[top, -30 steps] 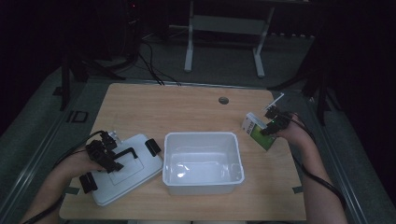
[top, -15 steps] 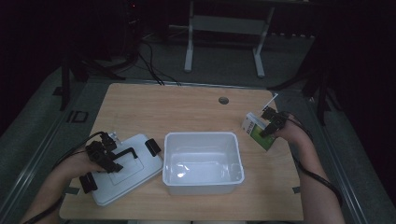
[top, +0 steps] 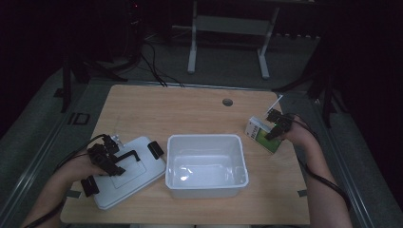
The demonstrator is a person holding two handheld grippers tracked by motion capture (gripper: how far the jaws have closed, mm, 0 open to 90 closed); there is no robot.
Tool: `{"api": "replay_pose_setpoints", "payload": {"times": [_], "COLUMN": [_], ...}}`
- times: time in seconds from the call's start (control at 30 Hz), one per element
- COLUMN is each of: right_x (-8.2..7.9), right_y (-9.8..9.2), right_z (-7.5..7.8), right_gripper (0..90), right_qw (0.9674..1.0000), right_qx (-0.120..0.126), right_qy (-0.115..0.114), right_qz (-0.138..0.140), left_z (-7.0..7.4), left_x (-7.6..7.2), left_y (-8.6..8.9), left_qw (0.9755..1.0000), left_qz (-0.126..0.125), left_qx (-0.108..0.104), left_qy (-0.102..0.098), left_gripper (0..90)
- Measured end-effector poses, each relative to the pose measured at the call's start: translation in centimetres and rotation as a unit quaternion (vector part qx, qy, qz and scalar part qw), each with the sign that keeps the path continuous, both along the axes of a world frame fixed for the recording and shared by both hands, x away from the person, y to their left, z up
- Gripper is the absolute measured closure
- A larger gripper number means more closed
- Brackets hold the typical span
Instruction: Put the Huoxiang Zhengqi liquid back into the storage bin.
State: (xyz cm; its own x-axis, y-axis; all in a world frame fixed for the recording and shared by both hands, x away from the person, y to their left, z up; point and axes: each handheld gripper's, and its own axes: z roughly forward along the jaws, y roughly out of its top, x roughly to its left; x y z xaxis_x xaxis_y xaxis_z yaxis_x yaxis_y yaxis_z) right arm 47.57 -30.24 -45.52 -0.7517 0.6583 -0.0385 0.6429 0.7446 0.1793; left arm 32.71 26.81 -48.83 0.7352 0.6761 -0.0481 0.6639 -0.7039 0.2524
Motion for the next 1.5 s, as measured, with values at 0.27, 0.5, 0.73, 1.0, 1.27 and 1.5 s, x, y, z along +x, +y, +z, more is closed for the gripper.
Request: {"api": "replay_pose_setpoints", "payload": {"times": [0.27, 0.5, 0.73, 1.0, 1.27, 1.5], "right_x": [-1.2, -2.4, -4.3, -6.3, -8.8, -10.3], "right_y": [-0.2, -0.3, 0.1, 1.3, 3.5, 5.5], "right_z": [1.9, 3.1, 6.0, 9.6, 12.3, 13.7], "right_gripper": [63.6, 63.8, 63.8, 63.9, 63.8, 63.8], "right_qw": [0.9996, 0.9984, 0.9961, 0.9938, 0.9856, 0.9773], "right_qx": [0.002, -0.005, 0.001, 0.006, 0.034, 0.054], "right_qy": [-0.009, -0.003, -0.024, -0.043, -0.057, -0.062], "right_qz": [0.028, 0.056, 0.085, 0.103, 0.155, 0.195], "left_z": [0.1, 0.1, 0.1, 0.7, 0.9, 1.1], "left_x": [-0.1, 0.0, -0.2, -0.2, -0.3, -0.4], "left_y": [-0.1, -0.3, -0.3, -0.5, -0.8, -0.7], "left_qw": [1.0000, 1.0000, 1.0000, 0.9999, 0.9999, 0.9999], "left_qz": [0.000, -0.003, -0.004, -0.006, -0.011, -0.010], "left_qx": [0.000, 0.002, 0.006, 0.009, 0.010, 0.012], "left_qy": [-0.002, -0.001, 0.001, -0.004, -0.006, -0.006], "left_gripper": [33.4, 33.4, 33.4, 33.4, 33.4, 33.4]}}
